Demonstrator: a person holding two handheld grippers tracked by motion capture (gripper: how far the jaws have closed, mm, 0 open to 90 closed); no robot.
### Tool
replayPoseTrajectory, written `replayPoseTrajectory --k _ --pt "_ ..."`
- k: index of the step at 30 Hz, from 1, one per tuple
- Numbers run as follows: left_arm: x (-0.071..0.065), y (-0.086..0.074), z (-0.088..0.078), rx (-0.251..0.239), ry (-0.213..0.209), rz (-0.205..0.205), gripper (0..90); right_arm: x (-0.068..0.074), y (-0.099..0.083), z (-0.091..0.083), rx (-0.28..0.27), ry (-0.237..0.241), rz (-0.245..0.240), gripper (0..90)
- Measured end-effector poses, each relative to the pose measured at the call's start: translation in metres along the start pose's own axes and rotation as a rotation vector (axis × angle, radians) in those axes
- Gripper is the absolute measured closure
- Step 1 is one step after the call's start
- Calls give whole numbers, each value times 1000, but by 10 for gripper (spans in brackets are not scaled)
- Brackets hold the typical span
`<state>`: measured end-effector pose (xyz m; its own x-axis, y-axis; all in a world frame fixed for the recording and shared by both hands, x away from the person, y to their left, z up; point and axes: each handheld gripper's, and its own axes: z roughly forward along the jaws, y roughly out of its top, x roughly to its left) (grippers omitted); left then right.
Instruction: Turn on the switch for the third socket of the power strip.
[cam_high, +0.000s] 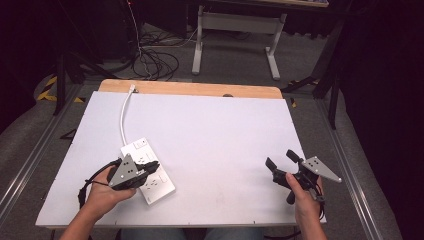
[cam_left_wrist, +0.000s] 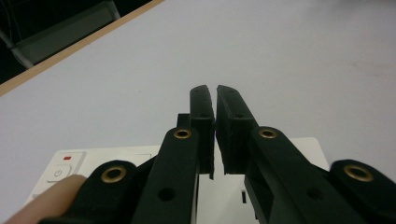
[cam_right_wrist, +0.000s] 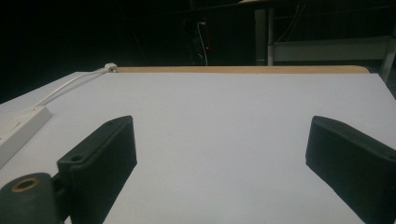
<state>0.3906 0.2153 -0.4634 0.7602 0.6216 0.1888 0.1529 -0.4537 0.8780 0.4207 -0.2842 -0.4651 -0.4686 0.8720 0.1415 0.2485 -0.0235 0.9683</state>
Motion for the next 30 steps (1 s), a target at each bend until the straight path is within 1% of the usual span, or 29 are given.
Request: replayPoseTrajectory --k 4,8,13,15,17,30 --pt "-2 0 3 17 -9 22 853 0 0 0 1 0 0 90" --pt "-3 0 5 30 -12 29 852 0 0 0 1 -1 0 91" --pt "-4 0 7 53 -17 47 852 0 0 -2 -2 -4 -1 91" --pt "-4 0 9 61 -23 49 852 0 0 -2 -1 -6 1 91" --pt "-4 0 10 72 -29 60 851 0 0 -2 -1 -7 1 91" --pt "-8 0 17 121 -50 83 850 0 -1 -4 2 -9 -2 91"
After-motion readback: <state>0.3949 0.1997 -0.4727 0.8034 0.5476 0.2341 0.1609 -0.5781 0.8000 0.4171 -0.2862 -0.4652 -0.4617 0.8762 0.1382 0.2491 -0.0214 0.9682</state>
